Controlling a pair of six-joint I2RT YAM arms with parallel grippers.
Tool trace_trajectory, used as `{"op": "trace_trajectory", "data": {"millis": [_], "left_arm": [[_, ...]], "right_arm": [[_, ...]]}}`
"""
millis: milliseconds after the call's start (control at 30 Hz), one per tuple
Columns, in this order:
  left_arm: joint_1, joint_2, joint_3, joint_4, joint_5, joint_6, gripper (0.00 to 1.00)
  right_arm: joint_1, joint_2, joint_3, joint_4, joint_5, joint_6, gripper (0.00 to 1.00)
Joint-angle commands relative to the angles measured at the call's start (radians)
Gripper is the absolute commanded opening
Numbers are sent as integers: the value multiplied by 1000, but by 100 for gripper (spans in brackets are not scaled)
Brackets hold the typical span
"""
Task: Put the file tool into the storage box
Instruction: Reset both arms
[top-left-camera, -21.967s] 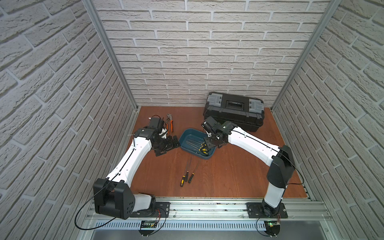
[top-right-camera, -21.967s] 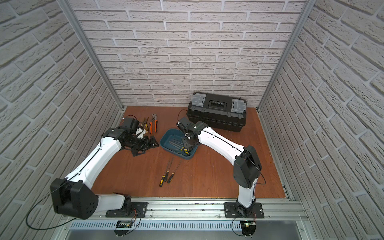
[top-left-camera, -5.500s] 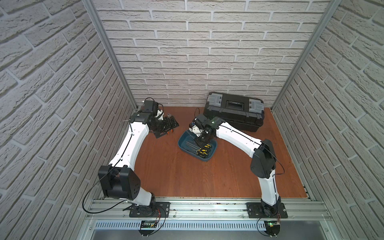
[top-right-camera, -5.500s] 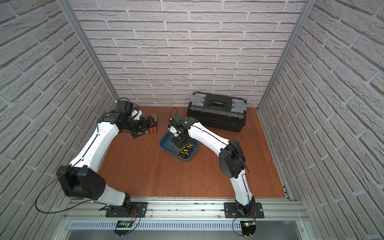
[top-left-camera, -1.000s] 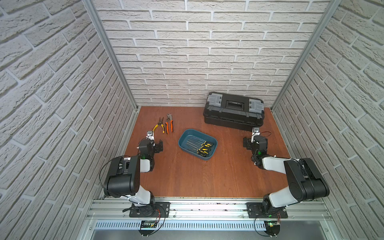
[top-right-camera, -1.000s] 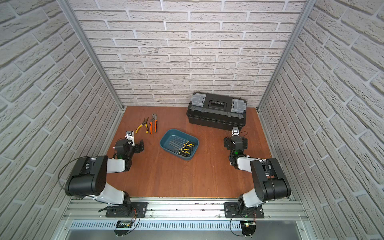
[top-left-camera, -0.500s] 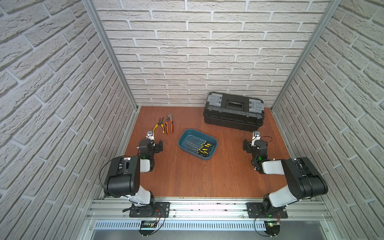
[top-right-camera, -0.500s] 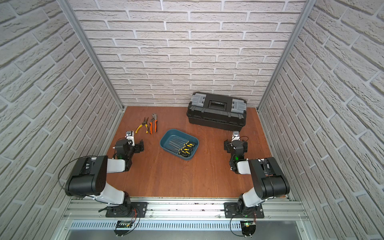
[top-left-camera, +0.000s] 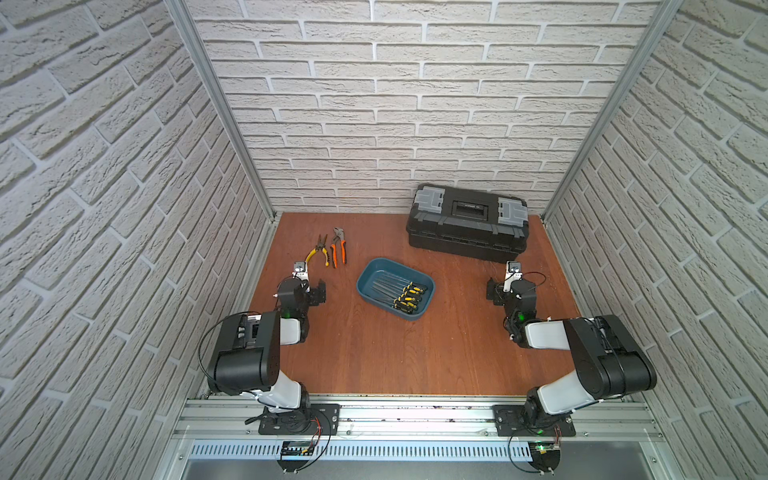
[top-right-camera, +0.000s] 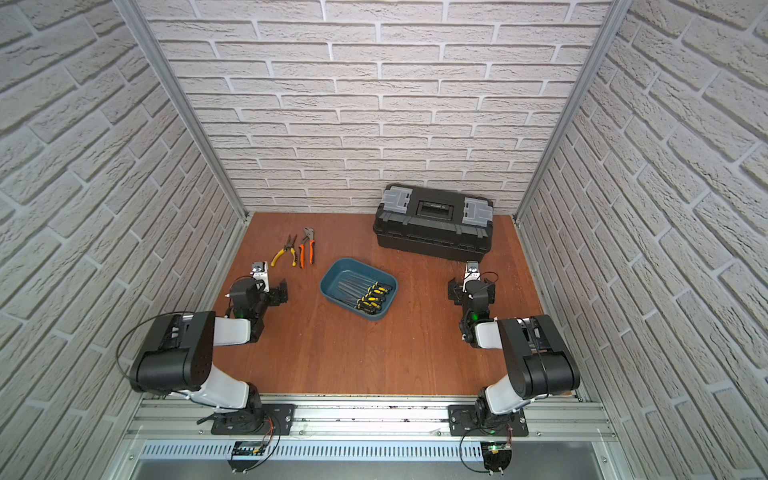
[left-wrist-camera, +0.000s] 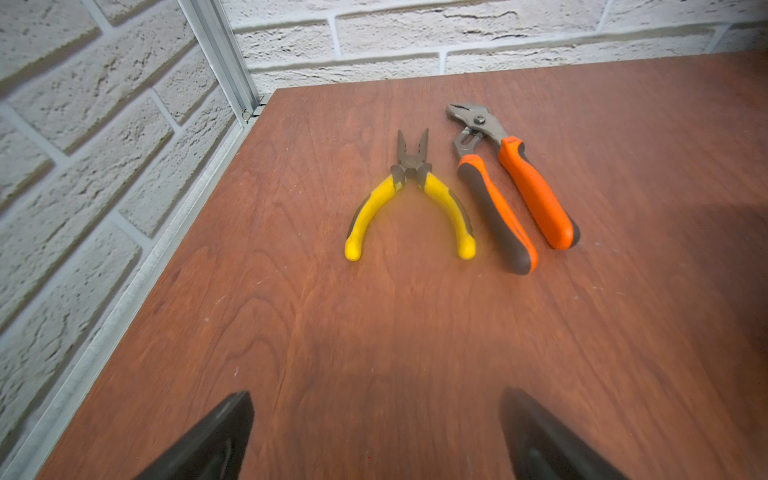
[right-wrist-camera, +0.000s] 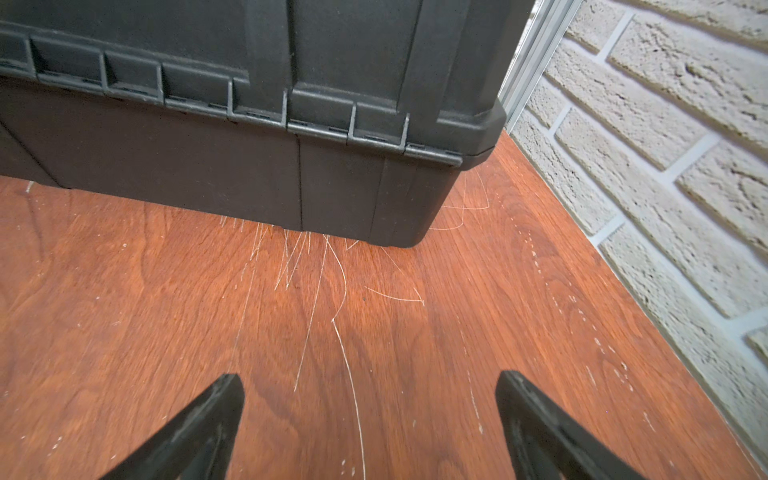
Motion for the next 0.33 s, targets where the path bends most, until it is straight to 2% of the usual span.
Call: {"op": "trace_trajectory", "data": {"millis": [0,300], "left_arm": [[-2,1,18,40,10,5,98],[-1,2,18,40,12,5,98]], "right_arm": [[-6,-22,11,36,-9,8,99],[-10,-20,15,34,-50,-5,99]]}}
